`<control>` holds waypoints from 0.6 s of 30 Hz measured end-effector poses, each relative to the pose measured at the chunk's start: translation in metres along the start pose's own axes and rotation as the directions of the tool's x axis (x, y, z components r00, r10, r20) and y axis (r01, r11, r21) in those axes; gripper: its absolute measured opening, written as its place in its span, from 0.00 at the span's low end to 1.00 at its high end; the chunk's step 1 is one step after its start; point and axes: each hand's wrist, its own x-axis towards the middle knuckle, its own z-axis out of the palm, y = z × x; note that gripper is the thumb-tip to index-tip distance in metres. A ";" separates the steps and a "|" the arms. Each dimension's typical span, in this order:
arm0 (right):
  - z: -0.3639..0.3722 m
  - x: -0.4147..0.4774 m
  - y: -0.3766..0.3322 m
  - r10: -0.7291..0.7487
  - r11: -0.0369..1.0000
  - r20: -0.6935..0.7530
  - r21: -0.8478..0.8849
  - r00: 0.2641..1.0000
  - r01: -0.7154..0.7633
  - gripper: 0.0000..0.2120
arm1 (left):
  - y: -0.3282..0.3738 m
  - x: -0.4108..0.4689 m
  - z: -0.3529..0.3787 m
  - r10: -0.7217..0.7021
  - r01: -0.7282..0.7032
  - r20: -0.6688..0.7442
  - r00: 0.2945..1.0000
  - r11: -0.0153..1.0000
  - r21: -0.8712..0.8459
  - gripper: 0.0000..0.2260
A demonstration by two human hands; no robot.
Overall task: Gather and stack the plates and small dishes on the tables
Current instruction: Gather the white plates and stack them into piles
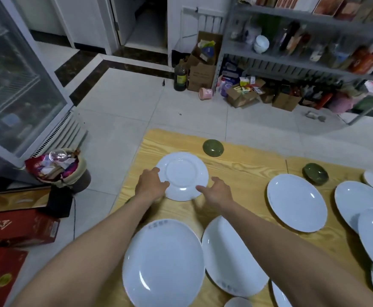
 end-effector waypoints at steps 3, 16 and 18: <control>0.003 0.035 -0.010 0.190 0.955 0.059 0.222 0.980 -0.199 0.32 | 0.001 0.037 0.000 -0.156 0.162 0.044 0.987 0.957 -0.240 0.24; 0.034 0.103 -0.014 0.405 0.866 -0.041 0.338 0.914 -0.368 0.34 | -0.004 0.106 0.013 -0.342 0.377 0.160 0.926 0.864 -0.333 0.28; 0.032 0.105 -0.013 0.413 0.848 -0.014 0.371 0.911 -0.379 0.32 | -0.004 0.108 0.011 -0.341 0.386 0.184 0.922 0.850 -0.358 0.29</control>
